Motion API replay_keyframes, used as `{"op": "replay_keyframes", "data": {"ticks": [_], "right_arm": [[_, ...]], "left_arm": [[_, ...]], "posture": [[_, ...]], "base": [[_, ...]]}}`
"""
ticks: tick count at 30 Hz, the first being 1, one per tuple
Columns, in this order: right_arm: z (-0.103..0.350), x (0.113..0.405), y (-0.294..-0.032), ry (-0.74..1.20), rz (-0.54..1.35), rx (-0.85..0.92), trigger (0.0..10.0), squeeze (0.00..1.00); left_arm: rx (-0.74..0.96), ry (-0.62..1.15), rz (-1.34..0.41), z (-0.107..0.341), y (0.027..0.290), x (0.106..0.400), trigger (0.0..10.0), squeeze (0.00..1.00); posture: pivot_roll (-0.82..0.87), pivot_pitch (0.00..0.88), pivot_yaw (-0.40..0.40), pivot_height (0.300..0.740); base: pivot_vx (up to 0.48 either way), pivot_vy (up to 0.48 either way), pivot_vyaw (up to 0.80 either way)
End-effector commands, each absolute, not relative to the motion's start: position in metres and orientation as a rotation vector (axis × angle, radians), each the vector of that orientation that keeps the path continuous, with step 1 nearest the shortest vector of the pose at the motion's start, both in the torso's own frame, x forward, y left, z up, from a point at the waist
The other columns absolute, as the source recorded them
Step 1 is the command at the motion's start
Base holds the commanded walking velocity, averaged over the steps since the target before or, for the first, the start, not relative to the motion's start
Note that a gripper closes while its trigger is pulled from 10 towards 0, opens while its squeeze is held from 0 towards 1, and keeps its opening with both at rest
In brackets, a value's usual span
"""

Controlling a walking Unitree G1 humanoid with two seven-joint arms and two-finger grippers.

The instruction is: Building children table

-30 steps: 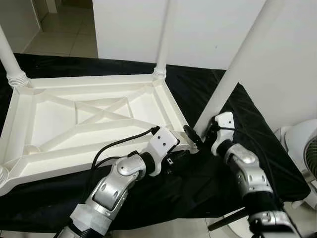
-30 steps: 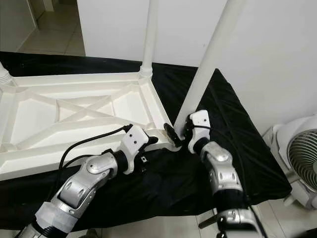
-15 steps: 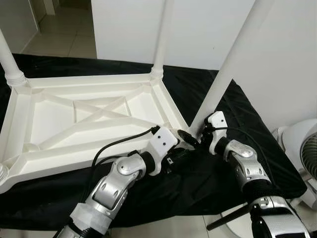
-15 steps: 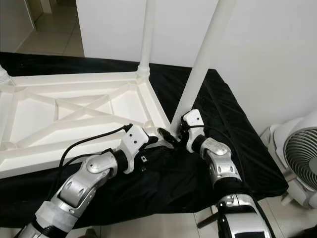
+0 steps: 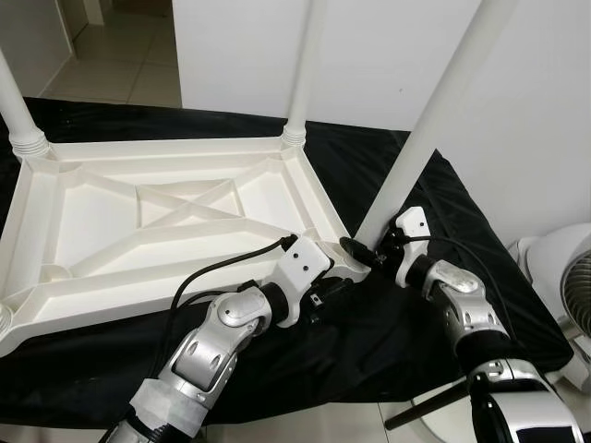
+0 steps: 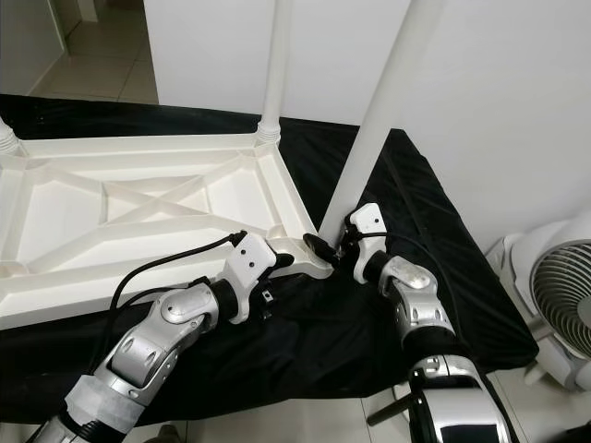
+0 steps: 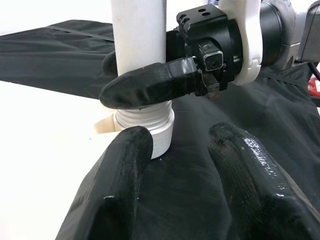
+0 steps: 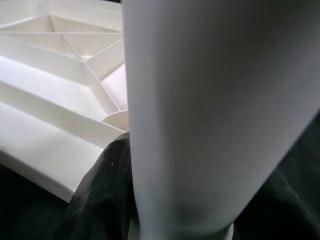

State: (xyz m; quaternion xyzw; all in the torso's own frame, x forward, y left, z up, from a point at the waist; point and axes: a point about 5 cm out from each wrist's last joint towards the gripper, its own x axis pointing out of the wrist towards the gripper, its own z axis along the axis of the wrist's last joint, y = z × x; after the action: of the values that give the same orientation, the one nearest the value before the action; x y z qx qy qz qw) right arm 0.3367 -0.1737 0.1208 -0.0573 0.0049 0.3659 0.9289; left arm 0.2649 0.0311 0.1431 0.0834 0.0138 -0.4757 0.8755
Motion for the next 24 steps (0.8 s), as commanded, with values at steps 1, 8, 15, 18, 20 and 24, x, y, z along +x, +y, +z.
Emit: {"op": "replay_keyframes", "data": {"ticks": [1,8,15,18,20,24], "right_arm": [[0.110,0.330,-0.171,0.036,0.694,-0.094,10.0,0.00],[0.111,0.326,-0.166,0.019,0.487,-0.024,10.0,0.00],[0.111,0.308,-0.161,0.032,-0.007,0.039,10.0,0.00],[0.113,0.299,-0.160,0.038,-0.149,0.048,10.0,0.00],[0.114,0.296,-0.158,0.042,-0.170,0.057,10.0,0.00],[0.118,0.295,-0.153,0.028,-0.145,0.060,10.0,0.00]], "left_arm": [[0.184,0.018,-1.011,0.145,0.029,0.262,10.0,0.00],[0.177,0.023,-1.015,0.144,0.028,0.260,10.0,0.00],[0.169,0.026,-1.033,0.144,0.025,0.259,10.0,0.00],[0.168,0.025,-1.036,0.144,0.025,0.259,10.0,0.00],[0.167,0.025,-1.037,0.144,0.024,0.259,10.0,0.00],[0.165,0.024,-1.040,0.145,0.024,0.258,10.0,0.00]], "posture": [[0.16,0.000,-0.127,0.740],[0.15,0.000,-0.122,0.740],[0.13,0.000,-0.114,0.740],[0.12,0.000,-0.113,0.740],[0.12,0.000,-0.113,0.740],[0.12,0.000,-0.111,0.740]], "base": [[0.000,0.000,0.00],[0.000,0.000,0.00],[0.000,0.000,0.00],[0.000,0.000,0.00],[0.000,0.000,0.00],[0.000,0.000,0.00]]}}
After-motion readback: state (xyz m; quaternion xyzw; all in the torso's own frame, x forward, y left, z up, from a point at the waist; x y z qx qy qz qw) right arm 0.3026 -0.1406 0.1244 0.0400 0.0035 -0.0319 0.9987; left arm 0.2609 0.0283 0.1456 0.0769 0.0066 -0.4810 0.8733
